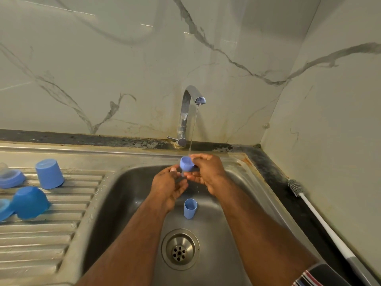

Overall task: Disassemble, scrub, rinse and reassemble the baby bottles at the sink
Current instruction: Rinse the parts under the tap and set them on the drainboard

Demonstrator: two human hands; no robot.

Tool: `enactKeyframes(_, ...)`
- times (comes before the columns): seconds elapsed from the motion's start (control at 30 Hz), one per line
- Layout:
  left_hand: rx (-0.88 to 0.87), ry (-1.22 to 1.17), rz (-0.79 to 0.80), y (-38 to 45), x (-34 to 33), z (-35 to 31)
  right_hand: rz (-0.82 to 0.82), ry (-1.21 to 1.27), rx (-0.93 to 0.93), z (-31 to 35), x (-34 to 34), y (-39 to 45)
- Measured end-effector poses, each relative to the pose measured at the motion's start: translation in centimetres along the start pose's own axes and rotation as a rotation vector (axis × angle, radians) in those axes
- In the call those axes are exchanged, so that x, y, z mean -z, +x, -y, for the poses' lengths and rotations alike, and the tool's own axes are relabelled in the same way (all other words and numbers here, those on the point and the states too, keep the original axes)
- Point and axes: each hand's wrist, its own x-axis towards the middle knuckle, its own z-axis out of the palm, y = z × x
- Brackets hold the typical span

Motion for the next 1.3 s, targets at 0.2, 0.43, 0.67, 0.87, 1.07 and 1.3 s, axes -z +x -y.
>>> enactKeyframes(0.2, -0.006, -0.068, 0.137, -0.6, -0.1, 0.0, 0.090, -0.292, 0.108, -0.4, -0.1, 0.4)
enactKeyframes(0.43, -0.065, -0.102, 0.165, -0.9, -0.4, -0.6, -0.029, -0.694, 0.361, 1.8, 0.1, 0.5)
enactKeyframes(0.67, -0.176, -0.041, 0.077, -0.6, -0.2, -0.6, 0.090, -0.073, -0.044, 1.0, -1.0, -0.6)
enactKeyframes(0.87, -0.518, 0.594, -0.100, 0.1, 0.5, -0.8, 0.115, 0.018, -0.125, 0.2, -1.3, -1.0)
enactKeyframes(1.07, -0.611, 0.901, -0.148, 0.0, 1.4, -0.8, 0.170, -1.048, -0.018, -3.2, -0.6, 0.6)
enactKeyframes(1.3, -0.493, 0.960, -0.172, 1.0, 2.1, -0.2, 0.251, -1.345, -0.011, -6.7, -0.9, 1.2)
